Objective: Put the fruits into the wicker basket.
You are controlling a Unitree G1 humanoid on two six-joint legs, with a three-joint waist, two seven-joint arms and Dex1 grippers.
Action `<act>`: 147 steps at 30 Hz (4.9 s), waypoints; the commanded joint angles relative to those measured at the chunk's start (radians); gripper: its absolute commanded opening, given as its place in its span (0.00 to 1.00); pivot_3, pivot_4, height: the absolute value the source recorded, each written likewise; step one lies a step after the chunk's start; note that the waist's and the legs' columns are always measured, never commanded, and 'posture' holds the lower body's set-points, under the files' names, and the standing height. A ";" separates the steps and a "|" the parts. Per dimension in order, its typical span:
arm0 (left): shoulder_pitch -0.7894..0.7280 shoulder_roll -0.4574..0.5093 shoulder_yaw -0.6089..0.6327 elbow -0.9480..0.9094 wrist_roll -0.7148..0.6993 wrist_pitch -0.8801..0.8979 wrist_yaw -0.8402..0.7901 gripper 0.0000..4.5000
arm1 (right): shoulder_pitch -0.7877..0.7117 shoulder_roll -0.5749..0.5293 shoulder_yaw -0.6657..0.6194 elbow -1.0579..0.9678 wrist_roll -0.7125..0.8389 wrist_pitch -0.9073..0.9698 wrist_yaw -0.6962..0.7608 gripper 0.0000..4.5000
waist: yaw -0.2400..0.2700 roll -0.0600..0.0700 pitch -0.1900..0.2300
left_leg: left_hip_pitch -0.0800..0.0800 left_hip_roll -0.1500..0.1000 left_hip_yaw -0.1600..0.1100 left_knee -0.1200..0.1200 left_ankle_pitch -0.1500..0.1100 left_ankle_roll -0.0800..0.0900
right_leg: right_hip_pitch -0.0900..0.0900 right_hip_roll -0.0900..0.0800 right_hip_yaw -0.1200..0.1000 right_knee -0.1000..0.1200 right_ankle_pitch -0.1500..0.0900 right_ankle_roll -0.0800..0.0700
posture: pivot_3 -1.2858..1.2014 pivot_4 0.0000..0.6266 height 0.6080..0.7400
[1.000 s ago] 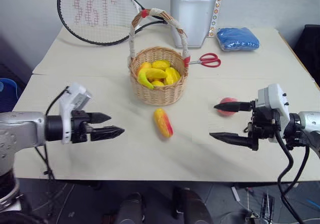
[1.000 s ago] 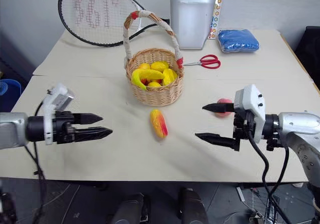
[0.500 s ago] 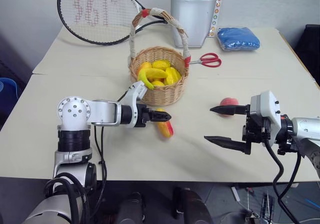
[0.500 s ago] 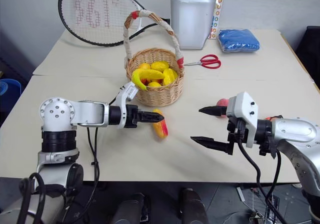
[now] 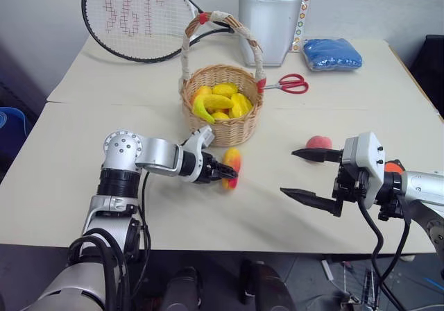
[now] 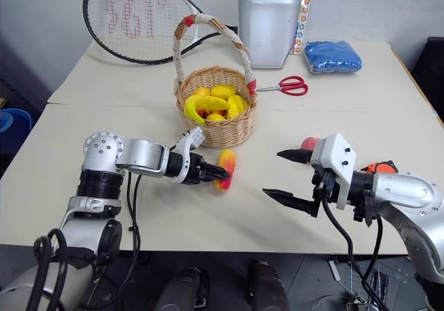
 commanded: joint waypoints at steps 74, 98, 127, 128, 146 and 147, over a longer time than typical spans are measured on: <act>0.255 0.581 0.124 -0.886 0.722 -0.661 -1.551 0.93 | -0.096 0.197 -0.078 0.487 -0.238 -0.027 -0.306 1.00 | -0.031 0.000 -0.001 | 0.014 0.005 0.006 -0.003 -0.004 0.003 | 0.011 0.004 0.007 -0.002 -0.002 -0.002 | 0.52 0.24 1.00; 0.297 0.587 0.207 -0.866 0.673 -0.630 -1.362 0.94 | -0.186 0.325 0.096 0.317 -0.096 0.005 -0.119 0.52 | -0.034 0.000 0.000 | 0.014 0.010 0.008 -0.004 -0.005 0.002 | 0.010 0.004 0.006 -0.002 -0.002 -0.002 | 0.52 0.24 1.00; 0.382 0.652 0.325 -0.911 0.596 -0.605 -1.246 0.94 | -0.689 0.742 0.299 0.393 -0.308 0.084 -0.468 1.00 | -0.054 0.000 -0.001 | -0.004 0.016 0.006 -0.003 -0.006 -0.004 | -0.008 0.003 0.004 0.002 -0.004 -0.006 | 0.52 0.24 1.00; 0.378 0.652 0.322 -0.906 0.596 -0.607 -1.247 0.94 | -0.673 0.722 0.286 0.354 -0.288 0.101 -0.455 1.00 | -0.052 0.000 -0.001 | -0.004 0.016 0.006 -0.003 -0.006 -0.004 | -0.008 0.003 0.004 0.002 -0.003 -0.005 | 0.52 0.24 1.00; 0.253 0.620 0.249 -0.801 0.613 -0.666 -1.276 0.94 | -0.731 0.792 0.207 0.680 -0.393 -0.107 -0.612 1.00 | -0.071 0.000 -0.001 | -0.001 0.016 0.007 -0.003 -0.004 -0.006 | -0.008 0.005 0.005 0.003 -0.003 -0.006 | 0.52 0.24 1.00; 0.241 0.621 0.250 -0.793 0.612 -0.666 -1.276 0.94 | -0.750 0.806 0.204 0.730 -0.402 -0.136 -0.618 1.00 | -0.071 0.000 -0.001 | -0.001 0.016 0.007 -0.003 -0.004 -0.006 | -0.008 0.004 0.005 0.006 -0.003 -0.006 | 0.52 0.24 1.00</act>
